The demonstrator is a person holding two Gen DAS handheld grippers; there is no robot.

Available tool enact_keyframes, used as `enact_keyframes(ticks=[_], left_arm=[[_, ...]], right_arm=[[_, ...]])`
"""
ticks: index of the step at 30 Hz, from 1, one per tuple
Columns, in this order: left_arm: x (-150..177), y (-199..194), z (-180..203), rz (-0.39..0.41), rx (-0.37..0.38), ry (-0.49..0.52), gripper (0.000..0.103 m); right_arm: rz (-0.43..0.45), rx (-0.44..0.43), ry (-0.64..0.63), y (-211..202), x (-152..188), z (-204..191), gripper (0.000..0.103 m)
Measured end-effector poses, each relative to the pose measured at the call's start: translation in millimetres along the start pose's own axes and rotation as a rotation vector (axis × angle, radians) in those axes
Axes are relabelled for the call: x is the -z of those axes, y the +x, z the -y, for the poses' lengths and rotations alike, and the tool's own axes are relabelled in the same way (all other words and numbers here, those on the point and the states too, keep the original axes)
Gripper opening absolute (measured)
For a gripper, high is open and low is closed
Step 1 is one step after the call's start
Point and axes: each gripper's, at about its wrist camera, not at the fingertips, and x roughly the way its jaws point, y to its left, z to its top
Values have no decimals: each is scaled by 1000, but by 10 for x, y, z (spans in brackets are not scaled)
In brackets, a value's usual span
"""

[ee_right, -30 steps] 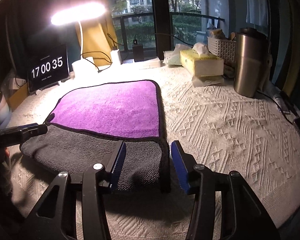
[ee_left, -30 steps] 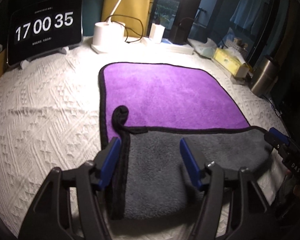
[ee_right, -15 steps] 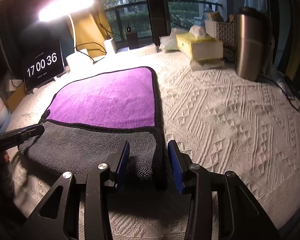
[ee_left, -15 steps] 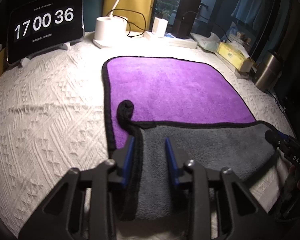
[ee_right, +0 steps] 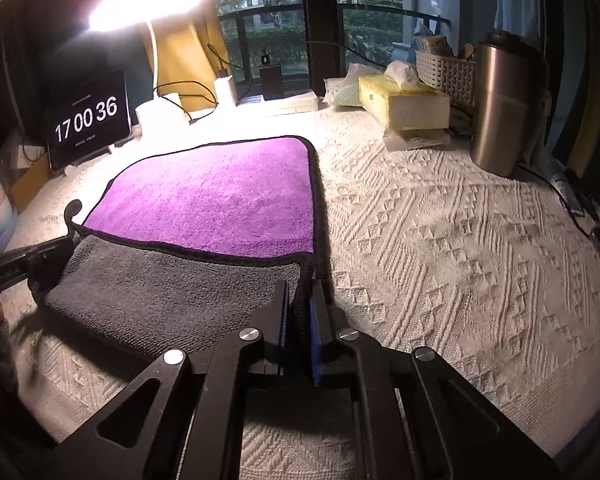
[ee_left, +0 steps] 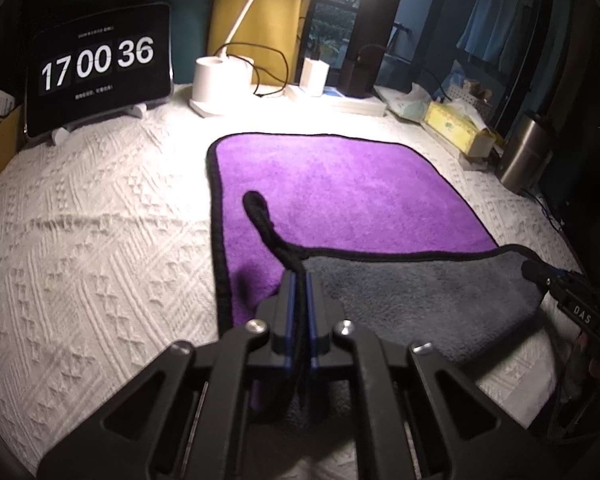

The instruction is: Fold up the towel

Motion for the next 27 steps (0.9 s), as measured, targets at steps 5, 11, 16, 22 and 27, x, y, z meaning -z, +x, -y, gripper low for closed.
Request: enact_keyframes(ticks=[5,11,16,22,27], left_arm=[[-1,-122,-2,47,-19,-4,5],[-26,-277,49,111,-54,33,5],[-87,-362,54,148,-71,43,5],[-149,-407,44,183,-101,57,5],[-216,-417,38,206,-120,65,5]], right_arm=[[51,18,-40,-158,-63,-91,9],[112,45,-91,-302,-154,-196,9],[138,56,-104,-312,-241,-208,9],[182,67,-118,-331,-372,-211,9],[216,73,-129,-312,-472,-233,9]])
